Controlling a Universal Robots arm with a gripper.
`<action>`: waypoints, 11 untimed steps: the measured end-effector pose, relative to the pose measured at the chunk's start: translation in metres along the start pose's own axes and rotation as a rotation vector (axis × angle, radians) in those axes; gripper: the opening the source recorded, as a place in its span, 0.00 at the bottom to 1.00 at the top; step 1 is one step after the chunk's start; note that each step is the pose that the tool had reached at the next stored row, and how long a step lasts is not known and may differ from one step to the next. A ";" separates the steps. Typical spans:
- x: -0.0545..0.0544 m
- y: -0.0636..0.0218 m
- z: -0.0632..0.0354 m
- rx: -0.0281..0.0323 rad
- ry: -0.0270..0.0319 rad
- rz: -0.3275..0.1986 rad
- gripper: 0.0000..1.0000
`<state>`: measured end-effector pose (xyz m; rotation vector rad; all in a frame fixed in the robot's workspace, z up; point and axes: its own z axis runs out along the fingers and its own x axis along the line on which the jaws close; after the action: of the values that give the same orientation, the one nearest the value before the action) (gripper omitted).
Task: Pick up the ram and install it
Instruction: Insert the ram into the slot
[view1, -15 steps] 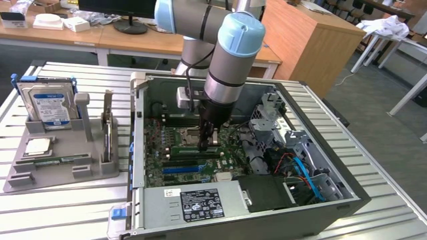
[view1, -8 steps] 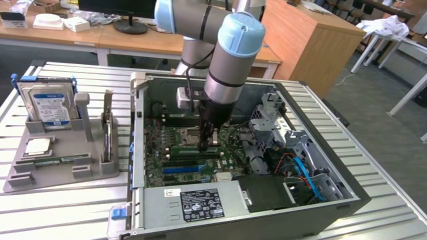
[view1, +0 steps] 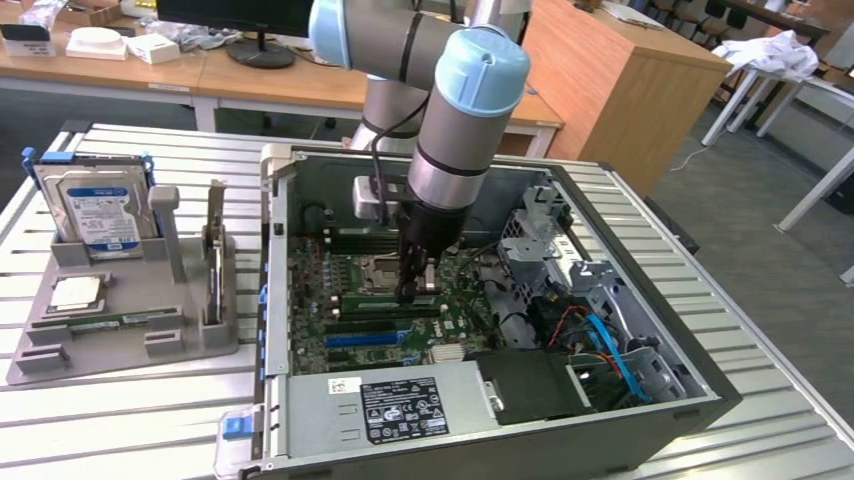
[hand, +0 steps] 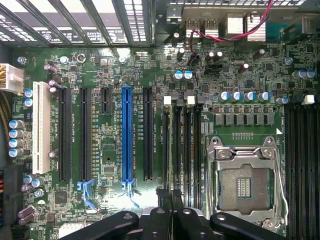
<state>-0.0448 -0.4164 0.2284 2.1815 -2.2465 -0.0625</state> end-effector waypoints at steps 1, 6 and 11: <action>0.000 0.0001 0.0000 0.0000 0.0000 0.000 0.12; 0.000 0.0005 -0.0068 0.0000 0.0000 0.000 0.12; 0.000 0.0004 -0.0071 0.0000 -0.0001 -0.007 0.12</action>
<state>-0.0450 -0.4169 0.2354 2.1891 -2.2394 -0.0627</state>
